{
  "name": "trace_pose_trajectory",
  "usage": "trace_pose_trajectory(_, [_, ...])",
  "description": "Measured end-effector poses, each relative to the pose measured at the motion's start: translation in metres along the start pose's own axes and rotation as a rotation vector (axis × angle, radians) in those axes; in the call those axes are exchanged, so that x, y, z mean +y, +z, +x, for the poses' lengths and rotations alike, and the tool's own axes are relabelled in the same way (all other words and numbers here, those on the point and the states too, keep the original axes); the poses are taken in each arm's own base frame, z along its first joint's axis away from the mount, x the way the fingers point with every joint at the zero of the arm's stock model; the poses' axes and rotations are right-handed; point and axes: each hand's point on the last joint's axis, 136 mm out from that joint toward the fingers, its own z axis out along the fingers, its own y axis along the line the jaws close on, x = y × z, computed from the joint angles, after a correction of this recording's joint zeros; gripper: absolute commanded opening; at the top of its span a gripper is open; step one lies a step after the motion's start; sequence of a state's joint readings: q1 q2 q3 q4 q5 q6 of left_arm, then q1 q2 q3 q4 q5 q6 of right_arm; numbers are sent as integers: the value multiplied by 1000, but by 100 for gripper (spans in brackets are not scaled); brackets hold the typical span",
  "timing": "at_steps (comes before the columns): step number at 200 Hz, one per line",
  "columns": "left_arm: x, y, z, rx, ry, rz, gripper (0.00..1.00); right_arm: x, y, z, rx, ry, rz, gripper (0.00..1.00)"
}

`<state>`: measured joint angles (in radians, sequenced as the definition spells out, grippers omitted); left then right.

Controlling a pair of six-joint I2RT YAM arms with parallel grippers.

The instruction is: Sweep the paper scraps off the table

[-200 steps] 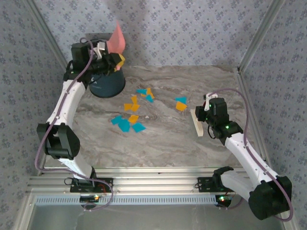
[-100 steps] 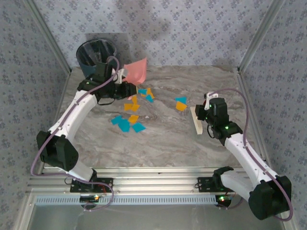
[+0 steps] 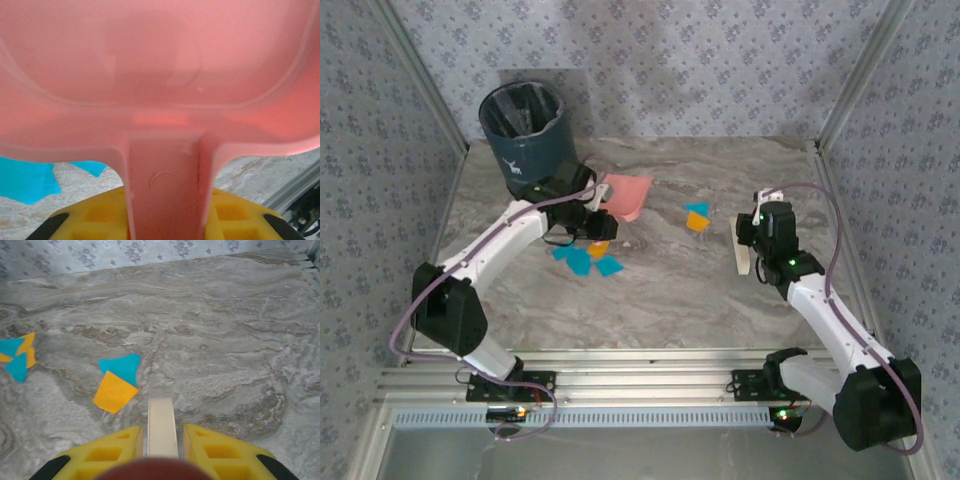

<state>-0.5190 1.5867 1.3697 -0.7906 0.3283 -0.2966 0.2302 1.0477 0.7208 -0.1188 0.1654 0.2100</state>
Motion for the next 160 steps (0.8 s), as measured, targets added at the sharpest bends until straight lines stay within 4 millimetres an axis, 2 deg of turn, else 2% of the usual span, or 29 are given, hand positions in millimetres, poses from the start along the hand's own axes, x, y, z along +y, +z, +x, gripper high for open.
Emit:
trace_pose_trajectory(71, [4,69,38,235,98,-112,0,-30,27,-6,4,-51,131,0])
trace_pose_trajectory(117, [-11,91,41,309,173,-129,0,-39,51,-25,-14,-103,188,0])
trace_pose_trajectory(160, [-16,105,44,358,214,-138,0,-39,84,-38,-31,-147,202,0])
